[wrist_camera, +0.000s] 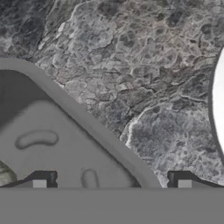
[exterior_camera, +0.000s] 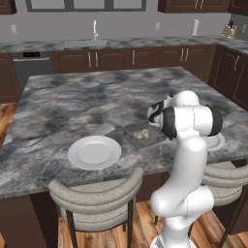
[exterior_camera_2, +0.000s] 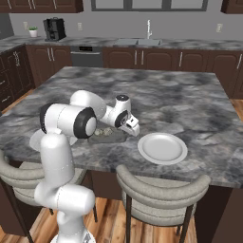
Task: Place two dumplings into each of the tupperware containers and then place the containers in the fridge.
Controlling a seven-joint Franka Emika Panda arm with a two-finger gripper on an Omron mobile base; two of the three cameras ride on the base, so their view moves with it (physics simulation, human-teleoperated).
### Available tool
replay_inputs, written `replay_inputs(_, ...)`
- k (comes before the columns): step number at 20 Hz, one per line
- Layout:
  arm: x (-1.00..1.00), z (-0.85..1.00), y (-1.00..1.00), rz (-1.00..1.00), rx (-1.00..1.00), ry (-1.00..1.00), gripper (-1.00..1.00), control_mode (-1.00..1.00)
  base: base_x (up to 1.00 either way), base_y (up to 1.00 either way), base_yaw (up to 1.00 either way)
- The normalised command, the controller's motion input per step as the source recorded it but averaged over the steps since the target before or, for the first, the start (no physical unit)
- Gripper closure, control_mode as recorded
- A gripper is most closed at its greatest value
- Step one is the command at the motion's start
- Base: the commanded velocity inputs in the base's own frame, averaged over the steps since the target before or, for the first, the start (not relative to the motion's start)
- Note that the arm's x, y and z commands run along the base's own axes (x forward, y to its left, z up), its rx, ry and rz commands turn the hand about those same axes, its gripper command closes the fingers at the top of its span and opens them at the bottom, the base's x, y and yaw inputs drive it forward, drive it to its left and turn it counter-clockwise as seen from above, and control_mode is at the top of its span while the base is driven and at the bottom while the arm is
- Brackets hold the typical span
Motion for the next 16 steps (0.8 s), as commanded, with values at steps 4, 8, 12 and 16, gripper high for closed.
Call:
replay_inputs(4,-0.14,-0.24,-0.10,0.00,0.00,0.05,-1.00,-1.00,0.00,0.00,0.00)
replay_inputs(8,-0.18,-0.19,0.00,0.00,0.00,0.01,-1.00,-1.00,0.00,0.00,0.00)
replay_inputs(12,-0.13,-0.16,0.10,0.00,0.00,0.00,1.00,-1.00,0.00,0.00,0.00)
replay_inputs(16,-0.04,-0.04,0.11,0.00,0.00,0.00,1.00,-1.00,0.00,0.00,0.00)
